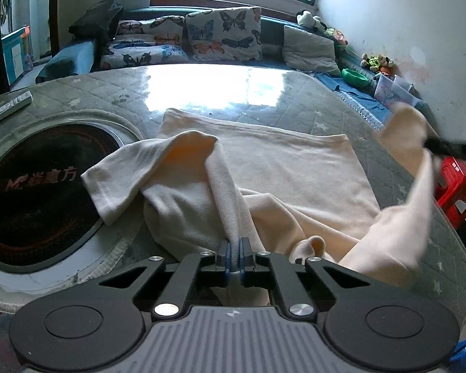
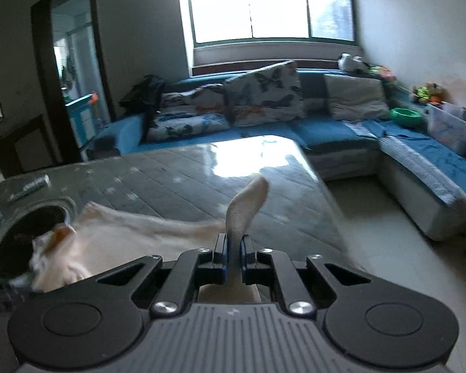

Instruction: Fold clothes

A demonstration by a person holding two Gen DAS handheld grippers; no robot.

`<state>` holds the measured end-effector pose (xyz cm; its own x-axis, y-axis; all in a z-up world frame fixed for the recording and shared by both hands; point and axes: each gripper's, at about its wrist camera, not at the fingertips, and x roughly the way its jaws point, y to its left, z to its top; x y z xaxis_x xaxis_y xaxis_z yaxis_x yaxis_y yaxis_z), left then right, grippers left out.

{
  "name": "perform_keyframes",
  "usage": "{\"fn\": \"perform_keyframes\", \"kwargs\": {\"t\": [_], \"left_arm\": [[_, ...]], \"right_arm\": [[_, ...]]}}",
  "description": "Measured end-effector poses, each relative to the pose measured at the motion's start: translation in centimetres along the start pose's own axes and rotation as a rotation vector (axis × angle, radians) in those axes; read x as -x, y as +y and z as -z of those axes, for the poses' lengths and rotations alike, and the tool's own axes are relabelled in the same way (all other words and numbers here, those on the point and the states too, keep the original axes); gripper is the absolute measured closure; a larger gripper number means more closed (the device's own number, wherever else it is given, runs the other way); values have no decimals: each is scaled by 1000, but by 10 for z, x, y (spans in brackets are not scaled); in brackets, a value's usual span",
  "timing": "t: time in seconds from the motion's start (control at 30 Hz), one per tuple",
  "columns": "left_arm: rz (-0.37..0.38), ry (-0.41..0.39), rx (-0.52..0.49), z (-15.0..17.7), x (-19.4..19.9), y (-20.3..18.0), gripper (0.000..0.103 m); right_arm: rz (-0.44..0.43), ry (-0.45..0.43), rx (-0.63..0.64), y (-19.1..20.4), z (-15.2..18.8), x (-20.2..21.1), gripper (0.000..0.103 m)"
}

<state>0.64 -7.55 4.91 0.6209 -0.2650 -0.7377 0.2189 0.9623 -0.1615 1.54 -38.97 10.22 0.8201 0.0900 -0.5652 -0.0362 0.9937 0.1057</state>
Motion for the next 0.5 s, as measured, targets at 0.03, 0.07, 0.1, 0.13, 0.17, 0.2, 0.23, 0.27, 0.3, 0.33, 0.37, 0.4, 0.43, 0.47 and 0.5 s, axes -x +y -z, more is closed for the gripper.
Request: {"fn": "perform_keyframes", "kwargs": {"t": [0.03, 0.07, 0.1, 0.13, 0.17, 0.2, 0.23, 0.27, 0.3, 0.33, 0.37, 0.4, 0.43, 0.47, 0.5], "left_arm": [[0, -2, -2, 1, 2, 0, 99], [-2, -3, -4, 2, 3, 0, 99], [-4, -3, -7, 3, 5, 0, 99], [-7, -3, -9, 4, 7, 1, 99], [-9, -3, -11, 5, 9, 2, 99], [-12, -3, -11, 7, 11, 3, 99], [-14, -2, -11, 9, 14, 5, 99], [-16, -1, -10, 11, 17, 6, 99], [-18, -1, -10, 13, 20, 7, 99], [-20, 0, -11, 15, 23, 9, 99], [-21, 0, -13, 17, 26, 10, 99], [-23, 1, -14, 19, 29, 12, 99], [-24, 5, -13, 21, 32, 14, 99], [-24, 9, -12, 22, 34, 15, 99], [-24, 13, -12, 23, 36, 17, 99]], "right_arm": [[30, 6, 2, -8, 7, 7, 96], [47, 17, -2, -13, 13, 9, 96], [64, 29, -7, -18, 19, 12, 96], [71, 42, -15, -23, 24, 13, 96], [88, 60, -28, -28, 31, 14, 95], [106, 77, -41, -34, 39, 15, 94], [121, 96, -50, -38, 45, 14, 93], [128, 108, -57, -41, 49, 14, 88], [144, 118, -69, -45, 57, 17, 85], [154, 126, -77, -48, 60, 18, 85], [160, 131, -81, -50, 63, 20, 82], [165, 136, -85, -51, 65, 22, 79], [167, 133, -79, -50, 65, 25, 79], [168, 130, -73, -49, 66, 29, 79], [170, 122, -52, -45, 65, 32, 78]]}}
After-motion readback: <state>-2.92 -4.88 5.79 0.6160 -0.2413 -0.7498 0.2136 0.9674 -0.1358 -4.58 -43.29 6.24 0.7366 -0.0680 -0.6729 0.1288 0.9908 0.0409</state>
